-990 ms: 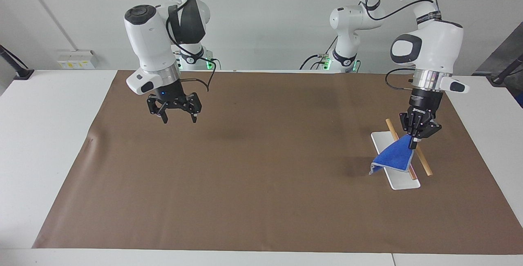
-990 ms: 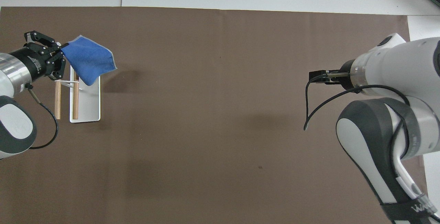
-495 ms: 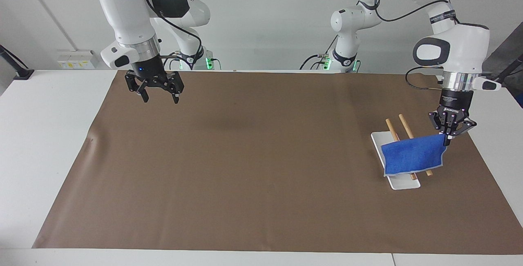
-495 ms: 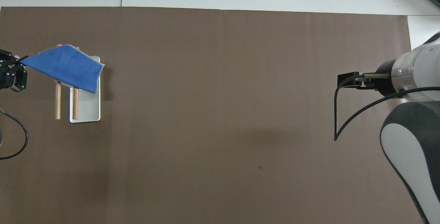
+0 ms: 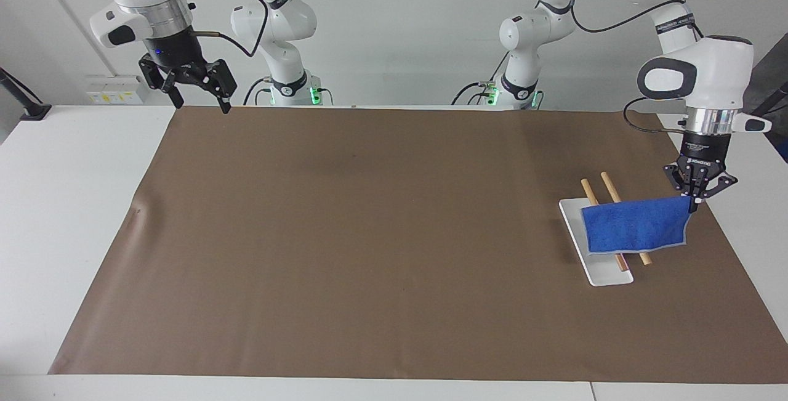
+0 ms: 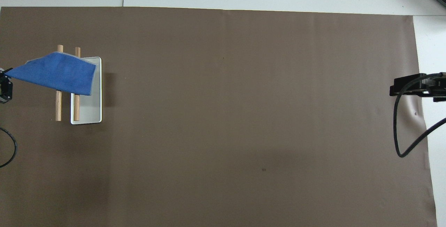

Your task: Right arm passes towel to left arm to hang

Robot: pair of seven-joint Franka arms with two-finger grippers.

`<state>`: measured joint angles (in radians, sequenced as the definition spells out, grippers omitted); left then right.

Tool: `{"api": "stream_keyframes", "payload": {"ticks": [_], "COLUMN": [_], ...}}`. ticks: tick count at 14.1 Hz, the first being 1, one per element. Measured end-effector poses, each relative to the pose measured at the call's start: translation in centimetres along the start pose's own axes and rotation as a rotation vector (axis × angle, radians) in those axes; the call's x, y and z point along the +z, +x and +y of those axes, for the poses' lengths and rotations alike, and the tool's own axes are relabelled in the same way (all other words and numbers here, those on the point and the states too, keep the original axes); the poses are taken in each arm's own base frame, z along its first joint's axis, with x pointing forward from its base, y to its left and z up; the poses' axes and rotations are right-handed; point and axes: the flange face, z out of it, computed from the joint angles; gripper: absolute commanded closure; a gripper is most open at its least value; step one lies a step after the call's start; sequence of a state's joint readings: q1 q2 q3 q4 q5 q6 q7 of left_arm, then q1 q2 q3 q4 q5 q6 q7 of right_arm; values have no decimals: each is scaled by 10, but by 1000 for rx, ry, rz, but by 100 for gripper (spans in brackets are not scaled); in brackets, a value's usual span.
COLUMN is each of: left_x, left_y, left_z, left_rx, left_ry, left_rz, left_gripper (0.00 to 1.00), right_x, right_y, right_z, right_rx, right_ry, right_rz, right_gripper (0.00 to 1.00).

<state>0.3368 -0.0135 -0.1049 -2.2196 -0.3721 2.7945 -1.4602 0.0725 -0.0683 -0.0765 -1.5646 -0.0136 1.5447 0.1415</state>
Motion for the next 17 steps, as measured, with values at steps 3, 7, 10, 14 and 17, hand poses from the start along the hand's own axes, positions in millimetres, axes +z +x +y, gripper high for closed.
{"api": "stream_keyframes", "payload": {"ticks": [3, 7, 10, 14, 17], "left_x": [0, -1, -2, -9, -21], "left_y": [9, 20, 16, -23, -76], "left_z": [-1, 1, 2, 2, -15], "left_rx": [-13, -28, -20, 151, 402], "left_ry": [2, -1, -5, 4, 98], "left_rz": [9, 20, 16, -26, -104], "left_gripper": [57, 0, 0, 0, 0], "right_x": [7, 11, 15, 18, 19], "right_y": [0, -1, -2, -3, -4], "right_z": [-7, -7, -7, -1, -1], "right_rx": [-19, -19, -18, -9, -8], "right_ry": [-5, -7, -8, -4, -5], "right_rz": [-31, -49, -64, -85, -91], "right_gripper": [0, 0, 0, 0, 0]}}
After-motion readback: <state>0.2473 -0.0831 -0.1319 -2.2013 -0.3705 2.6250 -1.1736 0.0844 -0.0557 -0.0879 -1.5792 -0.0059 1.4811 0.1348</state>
